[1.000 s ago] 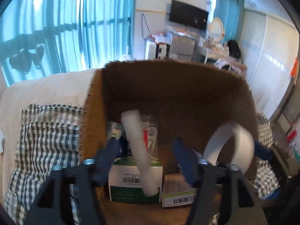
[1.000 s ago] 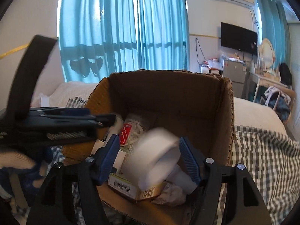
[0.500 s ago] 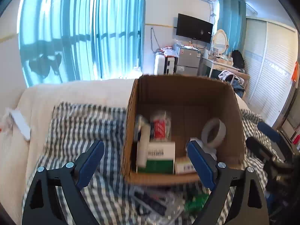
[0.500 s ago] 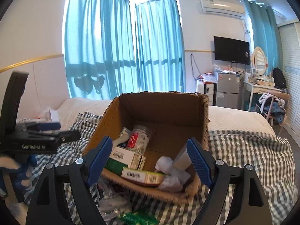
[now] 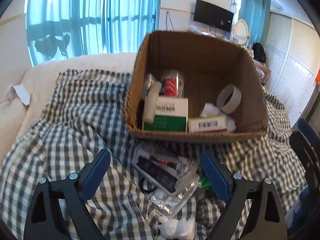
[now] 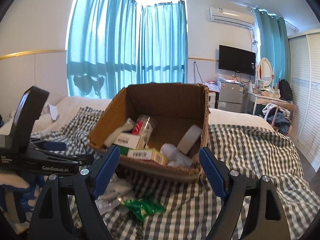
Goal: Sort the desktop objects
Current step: 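Grasp the dark patterned tissue pack with the left tool while the right tool grasps the green packet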
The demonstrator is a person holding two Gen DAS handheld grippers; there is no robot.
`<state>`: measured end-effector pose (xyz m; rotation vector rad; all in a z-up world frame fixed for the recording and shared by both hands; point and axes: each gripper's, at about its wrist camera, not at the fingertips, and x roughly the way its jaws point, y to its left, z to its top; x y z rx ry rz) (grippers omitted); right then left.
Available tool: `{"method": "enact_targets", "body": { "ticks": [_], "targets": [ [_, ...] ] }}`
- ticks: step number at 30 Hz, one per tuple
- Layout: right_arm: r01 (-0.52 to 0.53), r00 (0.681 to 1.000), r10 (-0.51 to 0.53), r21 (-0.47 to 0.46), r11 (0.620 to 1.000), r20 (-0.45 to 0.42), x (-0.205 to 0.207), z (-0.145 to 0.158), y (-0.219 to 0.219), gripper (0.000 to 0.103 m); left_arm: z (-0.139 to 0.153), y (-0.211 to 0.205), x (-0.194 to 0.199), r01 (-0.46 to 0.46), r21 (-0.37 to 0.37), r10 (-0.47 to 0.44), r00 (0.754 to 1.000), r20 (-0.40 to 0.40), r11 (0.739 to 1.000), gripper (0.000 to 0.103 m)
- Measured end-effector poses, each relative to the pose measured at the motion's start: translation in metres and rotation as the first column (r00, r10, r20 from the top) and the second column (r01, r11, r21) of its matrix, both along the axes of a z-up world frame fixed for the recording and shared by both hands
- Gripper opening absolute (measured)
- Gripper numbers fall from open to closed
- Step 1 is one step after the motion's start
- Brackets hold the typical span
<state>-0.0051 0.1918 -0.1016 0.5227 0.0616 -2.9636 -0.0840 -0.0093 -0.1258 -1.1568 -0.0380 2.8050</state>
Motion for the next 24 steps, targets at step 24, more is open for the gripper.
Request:
{"method": "enact_targets", "body": {
  "ticks": [24],
  "targets": [
    [-0.050,0.982,0.047,0.015,0.999,0.181,-0.026,-0.089,-0.020,0.082,-0.092,0.002,-0.047,-0.029,0.119,0.000,0.972,0.237,0.992,0.094]
  ]
}}
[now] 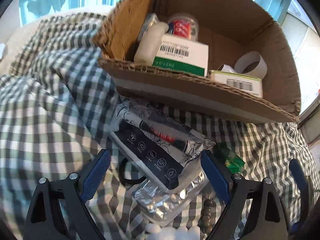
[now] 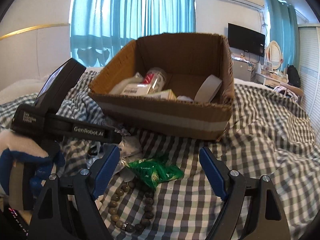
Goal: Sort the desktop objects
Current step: 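Grasp the dark patterned tissue pack with the left tool while the right tool grasps the green packet, then lift the tissue pack and green packet and carry both over the cardboard box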
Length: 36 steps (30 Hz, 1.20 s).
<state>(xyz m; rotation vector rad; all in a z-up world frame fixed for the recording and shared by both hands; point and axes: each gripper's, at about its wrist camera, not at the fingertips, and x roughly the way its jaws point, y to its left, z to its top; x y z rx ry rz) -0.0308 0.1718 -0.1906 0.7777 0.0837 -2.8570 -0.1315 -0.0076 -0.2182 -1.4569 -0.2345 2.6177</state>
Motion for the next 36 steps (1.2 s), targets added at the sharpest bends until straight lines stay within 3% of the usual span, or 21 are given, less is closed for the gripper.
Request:
{"method": "enact_targets", "body": {
  "ticks": [11,14,16,19,22,27,36],
  "targets": [
    [-0.024,0.988,0.021,0.017,1.000,0.153,-0.039,-0.046,-0.010,0.082,-0.035,0.012,-0.025,0.016,0.039,-0.019,0.998,0.063,0.999,0.092],
    [-0.045,0.984,0.042,0.016,0.999,0.175,-0.045,-0.050,-0.013,0.076,-0.037,0.011,-0.024,0.025,0.043,-0.027,0.998,0.060,0.999,0.073],
    [-0.046,0.983,0.042,0.019,0.999,0.181,-0.046,-0.052,-0.014,0.060,-0.036,0.013,-0.023,0.045,0.058,-0.048,0.997,0.056,0.997,0.055],
    [-0.040,0.984,0.037,0.012,0.999,0.172,-0.044,-0.049,-0.012,0.043,-0.032,0.016,-0.019,0.065,0.062,-0.068,0.997,0.036,0.996,0.036],
    [-0.028,0.988,0.028,-0.003,1.000,0.153,-0.040,-0.045,-0.007,0.031,-0.027,0.020,-0.014,0.080,0.056,-0.081,0.997,0.015,0.995,0.027],
    [-0.030,0.995,0.029,0.004,1.000,0.100,-0.028,-0.033,-0.006,0.028,-0.017,0.026,0.000,0.105,0.036,-0.104,0.994,-0.013,0.994,0.018],
    [-0.003,1.000,0.003,-0.020,1.000,-0.009,0.000,0.006,0.003,0.028,0.014,0.024,0.039,0.113,0.023,-0.111,0.991,-0.077,0.993,0.015]
  ]
}}
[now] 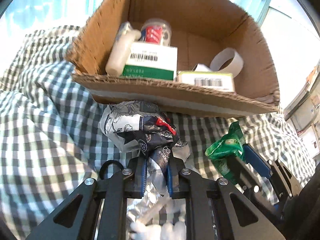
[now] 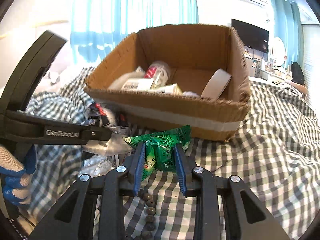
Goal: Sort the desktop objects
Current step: 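Lift the tissue pack and green packet and carry both over the cardboard box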
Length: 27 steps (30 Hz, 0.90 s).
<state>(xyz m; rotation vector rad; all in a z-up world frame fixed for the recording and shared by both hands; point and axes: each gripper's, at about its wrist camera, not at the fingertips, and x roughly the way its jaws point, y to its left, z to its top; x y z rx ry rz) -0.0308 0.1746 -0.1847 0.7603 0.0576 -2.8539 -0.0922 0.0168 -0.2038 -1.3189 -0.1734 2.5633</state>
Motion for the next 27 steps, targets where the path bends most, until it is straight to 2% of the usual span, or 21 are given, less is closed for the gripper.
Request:
{"method": "enact_targets", "body": {
  "ticks": [10,18,27],
  "targets": [
    [0.026,0.992,-0.026,-0.002,1.000,-0.126,0.013,0.049,-0.003,0.028,0.049,-0.017,0.022,-0.011,0.035,0.014,0.996,-0.087,0.999,0.015],
    [0.021,0.979,-0.022,-0.007,1.000,-0.203,0.018,0.082,-0.003,0.028,0.091,-0.011,0.019,-0.007,-0.001,0.007,0.984,-0.180,1.000,0.015],
    [0.018,0.967,-0.013,0.016,1.000,-0.253,-0.013,0.107,-0.008,0.028,0.118,-0.012,-0.003,-0.020,-0.028,0.012,0.968,-0.251,0.999,0.015]
  ]
}}
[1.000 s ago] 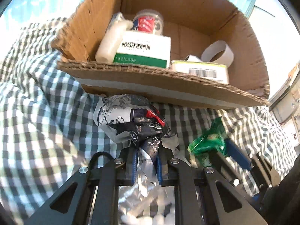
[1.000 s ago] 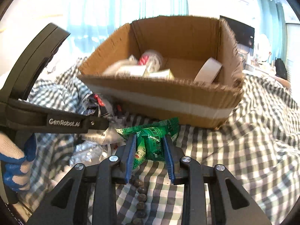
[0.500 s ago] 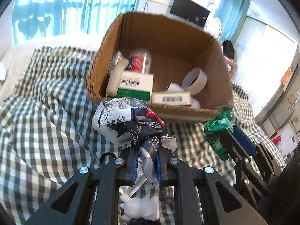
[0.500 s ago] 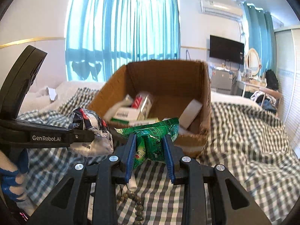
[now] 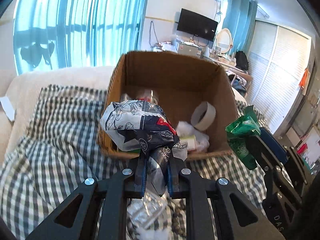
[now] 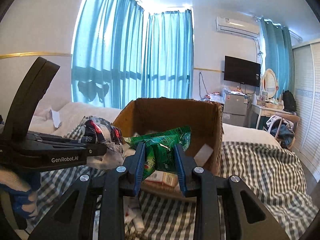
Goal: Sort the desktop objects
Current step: 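Lift the tissue pack and green packet and carry both over the cardboard box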
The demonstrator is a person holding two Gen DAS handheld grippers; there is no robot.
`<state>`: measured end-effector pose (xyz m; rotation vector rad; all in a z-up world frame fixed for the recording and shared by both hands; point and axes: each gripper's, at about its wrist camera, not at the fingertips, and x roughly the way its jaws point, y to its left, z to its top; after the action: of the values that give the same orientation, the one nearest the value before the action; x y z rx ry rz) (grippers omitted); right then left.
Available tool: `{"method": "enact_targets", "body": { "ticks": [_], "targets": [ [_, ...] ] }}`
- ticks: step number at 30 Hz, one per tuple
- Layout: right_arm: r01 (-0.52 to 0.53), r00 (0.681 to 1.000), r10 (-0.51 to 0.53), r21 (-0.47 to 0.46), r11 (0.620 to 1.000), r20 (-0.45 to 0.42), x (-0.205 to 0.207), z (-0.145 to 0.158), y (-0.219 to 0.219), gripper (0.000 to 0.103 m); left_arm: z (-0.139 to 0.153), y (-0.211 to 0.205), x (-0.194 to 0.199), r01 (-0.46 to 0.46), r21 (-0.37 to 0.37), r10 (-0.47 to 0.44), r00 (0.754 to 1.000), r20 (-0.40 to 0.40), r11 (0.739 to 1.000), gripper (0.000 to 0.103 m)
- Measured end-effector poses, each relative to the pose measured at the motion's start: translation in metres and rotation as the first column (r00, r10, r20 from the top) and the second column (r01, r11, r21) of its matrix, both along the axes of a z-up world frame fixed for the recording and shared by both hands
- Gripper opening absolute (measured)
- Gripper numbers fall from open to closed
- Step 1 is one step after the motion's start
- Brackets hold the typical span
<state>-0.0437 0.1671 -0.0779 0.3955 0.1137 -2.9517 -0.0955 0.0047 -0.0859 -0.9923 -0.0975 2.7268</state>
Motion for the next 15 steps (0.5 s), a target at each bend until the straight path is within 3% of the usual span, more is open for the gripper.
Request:
{"method": "enact_targets", "body": {
  "ticks": [7,11,12,13,15],
  "targets": [
    [0.033,0.999,-0.033,0.005,0.999,0.015,-0.052,0.001,-0.001,0.029,0.010,0.004,-0.046,-0.007,-0.062,0.003,0.998,-0.064,0.998,0.015],
    [0.046,0.991,-0.046,0.007,0.999,0.128,-0.094,-0.009,0.002,0.032,0.003,0.012,-0.076,-0.012,-0.103,0.004,0.997,-0.073,0.995,0.019],
    [0.051,0.987,-0.050,-0.002,0.999,0.152,-0.101,-0.012,0.003,0.034,0.000,0.015,-0.082,-0.020,-0.124,0.011,0.997,-0.076,0.992,0.028],
    [0.061,0.983,-0.057,-0.018,0.998,0.173,-0.107,-0.015,0.006,0.044,-0.004,0.016,-0.087,-0.025,-0.142,0.015,0.997,-0.076,0.990,0.041],
    [0.064,0.983,-0.056,-0.039,0.997,0.173,-0.108,-0.020,0.010,0.066,-0.011,0.015,-0.093,-0.036,-0.153,0.025,0.997,-0.077,0.988,0.058]
  ]
}}
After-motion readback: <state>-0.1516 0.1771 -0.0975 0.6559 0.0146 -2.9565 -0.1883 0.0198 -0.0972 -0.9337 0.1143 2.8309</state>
